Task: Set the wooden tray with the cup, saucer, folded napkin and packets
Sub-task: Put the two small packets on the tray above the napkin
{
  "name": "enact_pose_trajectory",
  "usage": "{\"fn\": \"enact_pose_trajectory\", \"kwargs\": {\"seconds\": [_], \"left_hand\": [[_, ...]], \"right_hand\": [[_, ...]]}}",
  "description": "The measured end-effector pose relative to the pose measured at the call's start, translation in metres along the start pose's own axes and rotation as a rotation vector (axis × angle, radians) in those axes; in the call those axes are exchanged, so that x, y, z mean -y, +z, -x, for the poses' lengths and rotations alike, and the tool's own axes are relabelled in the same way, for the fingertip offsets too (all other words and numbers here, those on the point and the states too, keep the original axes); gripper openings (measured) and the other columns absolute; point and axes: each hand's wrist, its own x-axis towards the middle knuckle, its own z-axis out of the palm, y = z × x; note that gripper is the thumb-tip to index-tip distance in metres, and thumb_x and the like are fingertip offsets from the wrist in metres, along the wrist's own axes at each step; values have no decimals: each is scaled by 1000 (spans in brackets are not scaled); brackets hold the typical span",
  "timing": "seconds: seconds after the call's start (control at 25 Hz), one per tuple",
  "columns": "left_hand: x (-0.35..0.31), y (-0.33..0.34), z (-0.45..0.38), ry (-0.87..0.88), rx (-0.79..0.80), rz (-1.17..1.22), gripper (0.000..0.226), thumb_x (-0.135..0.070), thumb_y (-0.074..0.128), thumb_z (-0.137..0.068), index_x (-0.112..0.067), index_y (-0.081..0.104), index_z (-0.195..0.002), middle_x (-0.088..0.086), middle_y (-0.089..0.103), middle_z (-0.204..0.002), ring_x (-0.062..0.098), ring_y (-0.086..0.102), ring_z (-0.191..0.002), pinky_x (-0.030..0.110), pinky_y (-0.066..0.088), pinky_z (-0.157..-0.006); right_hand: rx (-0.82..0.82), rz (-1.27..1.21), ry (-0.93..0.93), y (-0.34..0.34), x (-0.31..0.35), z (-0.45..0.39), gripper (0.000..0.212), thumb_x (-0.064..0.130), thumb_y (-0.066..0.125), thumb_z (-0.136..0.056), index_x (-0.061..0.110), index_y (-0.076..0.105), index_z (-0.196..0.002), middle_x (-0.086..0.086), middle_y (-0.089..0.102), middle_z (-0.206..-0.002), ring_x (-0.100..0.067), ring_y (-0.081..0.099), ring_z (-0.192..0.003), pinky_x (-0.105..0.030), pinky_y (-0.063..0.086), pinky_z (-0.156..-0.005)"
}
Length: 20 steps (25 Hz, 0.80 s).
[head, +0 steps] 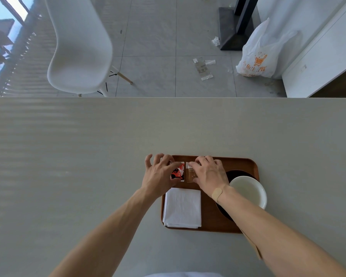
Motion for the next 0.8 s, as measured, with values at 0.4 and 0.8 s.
{"fn": "enact_pose_trajectory", "kwargs": {"seconds": [0.4,0.8], "left_hand": [[1,1,-1,-9,4,21,55,-53,66,-78,-36,55,-129,-5,52,-131,23,35,-131,53,8,-112],[1,2,-1,-6,3,47,53,-52,66,-79,-36,56,-128,-4,51,-130,22,37,-128,51,11,-112]], "right_hand": [[-17,-24,22,2,1,1,52,35,65,-87,28,47,-135,-1,50,-134,-24,43,-122,-40,38,-97],[-24,-15,9,1,2,-1,51,36,64,-87,28,48,-135,0,51,-131,-23,42,-121,-40,35,-98]]}}
